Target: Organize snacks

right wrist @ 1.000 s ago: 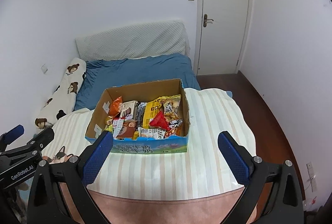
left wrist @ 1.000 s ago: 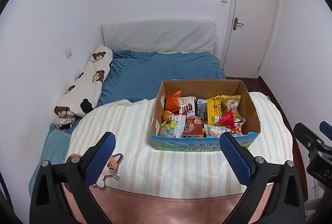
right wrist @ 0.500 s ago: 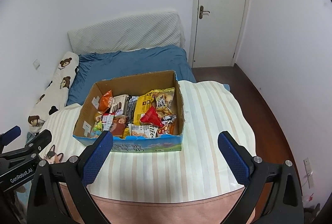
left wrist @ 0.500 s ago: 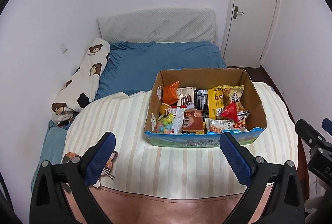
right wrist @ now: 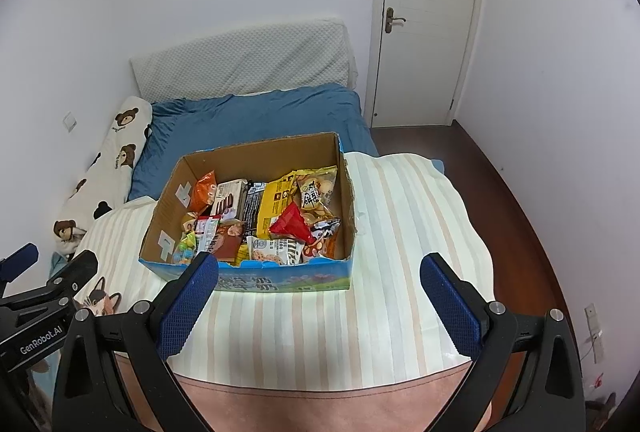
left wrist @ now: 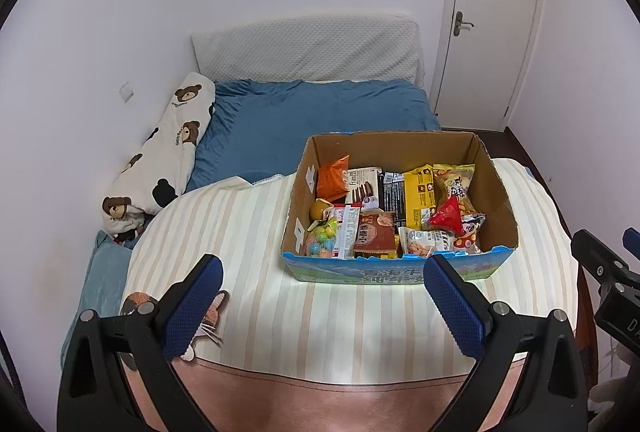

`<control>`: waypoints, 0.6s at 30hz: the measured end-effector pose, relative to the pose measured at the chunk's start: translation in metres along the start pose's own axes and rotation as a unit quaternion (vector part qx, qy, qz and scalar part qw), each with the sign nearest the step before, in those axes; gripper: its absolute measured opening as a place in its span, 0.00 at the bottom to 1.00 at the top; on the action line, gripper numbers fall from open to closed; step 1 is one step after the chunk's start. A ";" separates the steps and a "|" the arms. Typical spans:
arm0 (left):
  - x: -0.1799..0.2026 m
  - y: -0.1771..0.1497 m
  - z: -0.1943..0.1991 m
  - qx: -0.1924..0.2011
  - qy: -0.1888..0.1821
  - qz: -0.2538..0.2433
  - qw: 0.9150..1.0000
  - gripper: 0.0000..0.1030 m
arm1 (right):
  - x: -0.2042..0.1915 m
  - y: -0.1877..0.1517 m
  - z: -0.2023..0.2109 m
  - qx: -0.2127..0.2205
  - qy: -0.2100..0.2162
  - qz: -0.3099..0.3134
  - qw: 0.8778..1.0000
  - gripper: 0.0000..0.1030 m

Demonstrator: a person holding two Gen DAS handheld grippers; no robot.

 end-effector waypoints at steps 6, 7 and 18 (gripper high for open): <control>-0.001 0.000 0.000 0.003 0.000 0.000 1.000 1.00 | 0.001 0.000 0.002 -0.001 0.000 0.002 1.000 1.00; -0.001 0.000 0.000 0.003 0.000 0.001 1.000 1.00 | 0.001 -0.001 0.002 0.000 0.000 0.001 1.000 1.00; 0.004 0.003 0.006 0.007 -0.001 0.004 1.000 1.00 | 0.003 0.000 0.009 0.006 0.003 0.004 1.000 1.00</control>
Point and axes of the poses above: each gripper's, at about its wrist camera, not at the fingertips, and z roughly against the way its jaws point, x to its right, y to its top, the point moved 9 cm from there along -z, roughly the way its jaws point, and after that the axes turned 7 degrees about -y, right-handed, at the moved point
